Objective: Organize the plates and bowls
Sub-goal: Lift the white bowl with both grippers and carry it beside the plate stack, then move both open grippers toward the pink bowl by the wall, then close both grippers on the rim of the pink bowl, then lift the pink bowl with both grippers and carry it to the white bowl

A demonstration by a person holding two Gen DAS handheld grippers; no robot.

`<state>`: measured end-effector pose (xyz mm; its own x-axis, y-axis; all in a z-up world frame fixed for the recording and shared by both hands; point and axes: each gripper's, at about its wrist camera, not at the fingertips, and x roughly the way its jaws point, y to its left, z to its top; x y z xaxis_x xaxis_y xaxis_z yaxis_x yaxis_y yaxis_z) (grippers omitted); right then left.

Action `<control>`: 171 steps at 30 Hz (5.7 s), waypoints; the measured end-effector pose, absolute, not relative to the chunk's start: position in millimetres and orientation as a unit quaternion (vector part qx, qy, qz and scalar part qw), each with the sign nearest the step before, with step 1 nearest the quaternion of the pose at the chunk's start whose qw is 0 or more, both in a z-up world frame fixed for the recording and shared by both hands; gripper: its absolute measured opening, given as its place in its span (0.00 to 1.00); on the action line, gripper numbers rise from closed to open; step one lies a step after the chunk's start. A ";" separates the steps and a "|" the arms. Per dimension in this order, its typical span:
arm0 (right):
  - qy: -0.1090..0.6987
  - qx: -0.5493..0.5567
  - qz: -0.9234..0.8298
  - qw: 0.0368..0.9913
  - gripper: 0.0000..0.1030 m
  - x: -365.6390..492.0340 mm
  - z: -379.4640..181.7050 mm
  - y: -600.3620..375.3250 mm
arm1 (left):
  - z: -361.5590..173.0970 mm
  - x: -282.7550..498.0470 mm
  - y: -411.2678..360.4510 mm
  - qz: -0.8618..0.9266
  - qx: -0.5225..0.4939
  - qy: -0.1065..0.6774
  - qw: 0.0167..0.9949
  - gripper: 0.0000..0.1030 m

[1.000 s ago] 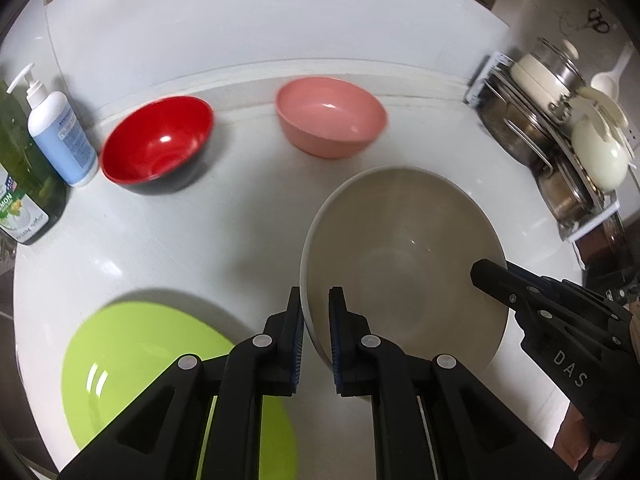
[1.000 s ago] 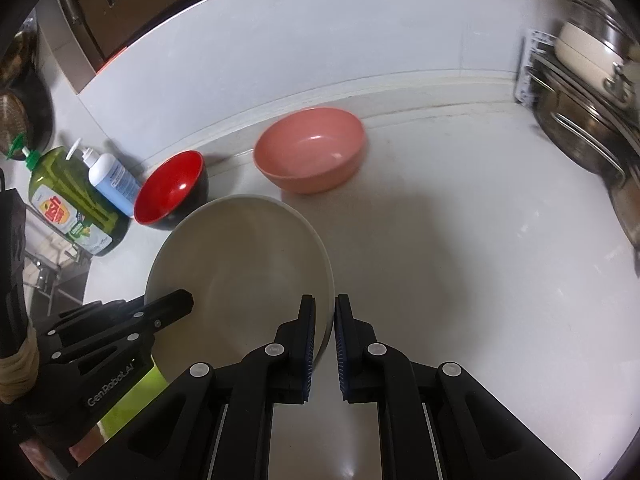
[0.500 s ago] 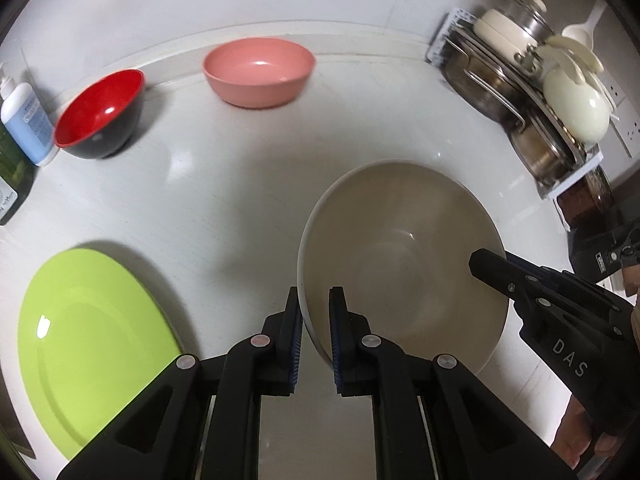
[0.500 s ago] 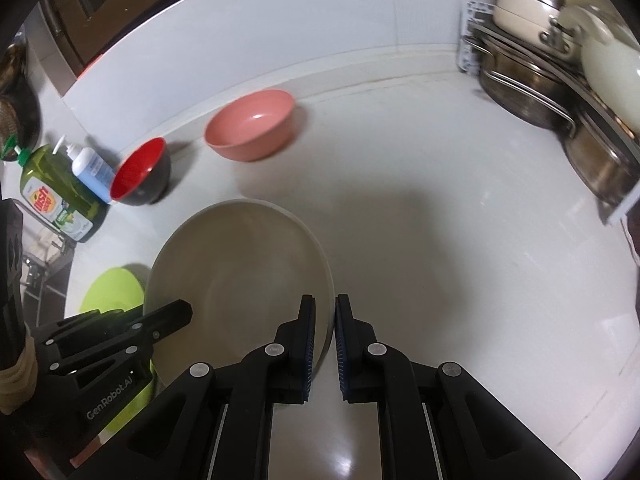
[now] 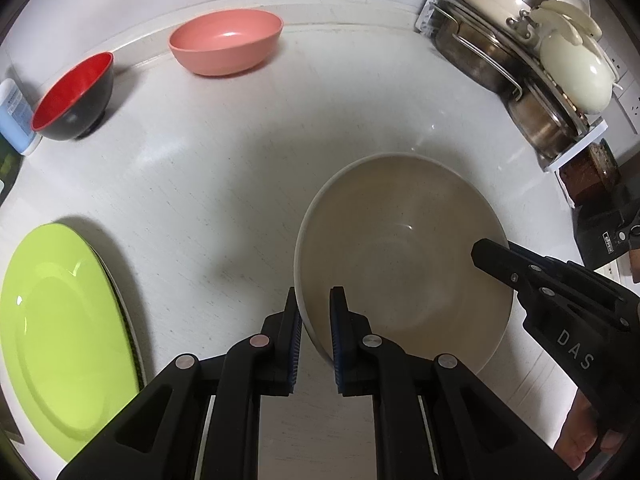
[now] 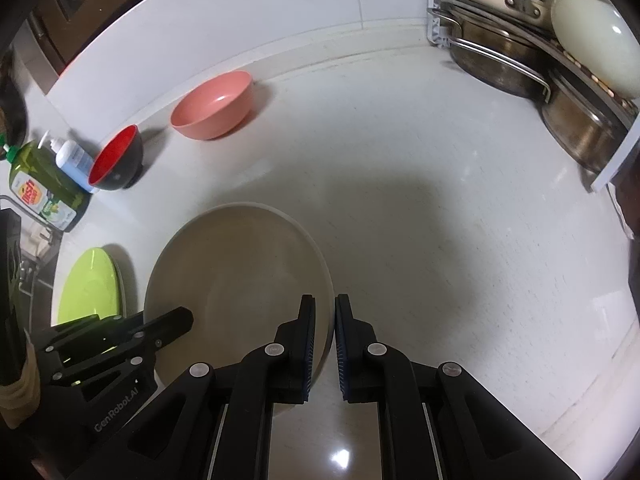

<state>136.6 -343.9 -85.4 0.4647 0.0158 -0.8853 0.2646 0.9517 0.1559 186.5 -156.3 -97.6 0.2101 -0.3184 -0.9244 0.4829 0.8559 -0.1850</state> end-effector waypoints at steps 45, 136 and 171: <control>0.514 0.138 -0.073 0.843 0.45 135.4 -83.7 -349.4 | -60.9 198.3 -132.4 -0.228 0.078 0.504 0.829 0.64; 0.551 0.185 -0.063 0.811 0.13 409.3 -97.8 -310.8 | -104.3 491.2 -149.9 -0.255 0.140 0.550 0.783 0.08; 0.473 0.118 -0.075 0.870 0.12 250.1 1.5 -297.4 | 3.4 302.4 -123.5 -0.309 0.094 0.487 0.812 0.09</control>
<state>250.1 -297.4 1.5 0.5418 -0.0183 -0.8403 0.2423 0.9607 0.1353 302.4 -123.5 3.4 0.3348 -0.4099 -0.8485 0.5924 0.7918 -0.1487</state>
